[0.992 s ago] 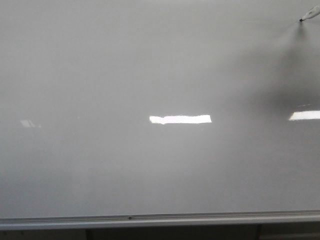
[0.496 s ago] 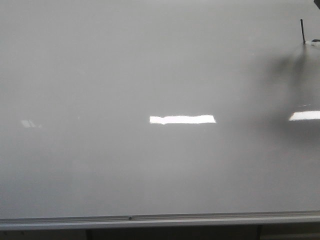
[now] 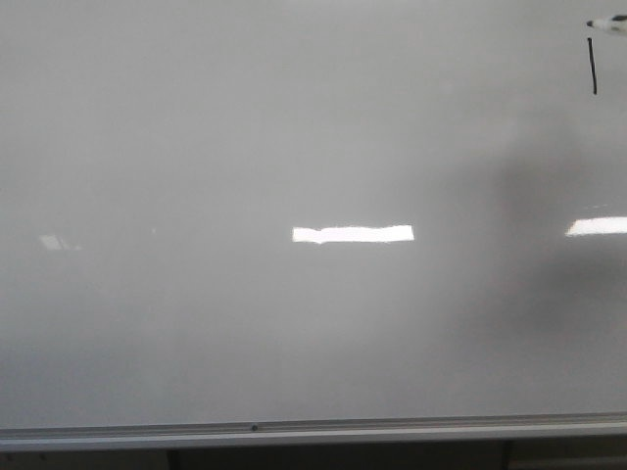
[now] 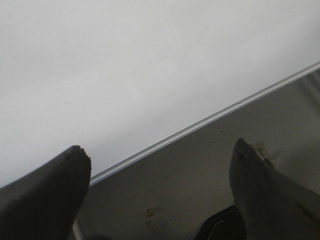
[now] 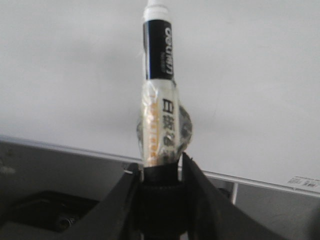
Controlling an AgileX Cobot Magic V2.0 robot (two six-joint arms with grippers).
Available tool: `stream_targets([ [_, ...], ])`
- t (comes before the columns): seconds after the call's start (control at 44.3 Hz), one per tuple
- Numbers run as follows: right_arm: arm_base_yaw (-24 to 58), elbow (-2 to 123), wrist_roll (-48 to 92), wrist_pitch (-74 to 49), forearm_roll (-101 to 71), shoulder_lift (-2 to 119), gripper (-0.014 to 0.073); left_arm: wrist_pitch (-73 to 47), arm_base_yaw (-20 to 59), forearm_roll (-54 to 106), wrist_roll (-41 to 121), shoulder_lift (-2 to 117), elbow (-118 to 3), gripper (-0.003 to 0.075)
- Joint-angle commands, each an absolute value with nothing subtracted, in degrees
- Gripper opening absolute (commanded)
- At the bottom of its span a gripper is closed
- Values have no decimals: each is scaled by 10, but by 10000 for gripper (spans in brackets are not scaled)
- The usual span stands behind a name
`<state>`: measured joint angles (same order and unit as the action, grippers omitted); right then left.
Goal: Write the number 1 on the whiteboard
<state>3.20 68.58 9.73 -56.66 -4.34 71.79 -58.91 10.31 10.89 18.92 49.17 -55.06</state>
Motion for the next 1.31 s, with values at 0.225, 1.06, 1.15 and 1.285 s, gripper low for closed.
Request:
stream_targets([
  [0.225,176,679,357,-693,-137,599,22,-571,191,280,424,490,-569,460],
  [1.06,322,678,466,-753,-243,613,22,-548,536,240,450,751,-760,578],
  [1.15,322,678,466,-753,-243,613,22,-551,536,240,450,768,-772,541],
  [1.285,322,678,466,-753,-243,613,22,-546,536,246,450,772,-781,441],
])
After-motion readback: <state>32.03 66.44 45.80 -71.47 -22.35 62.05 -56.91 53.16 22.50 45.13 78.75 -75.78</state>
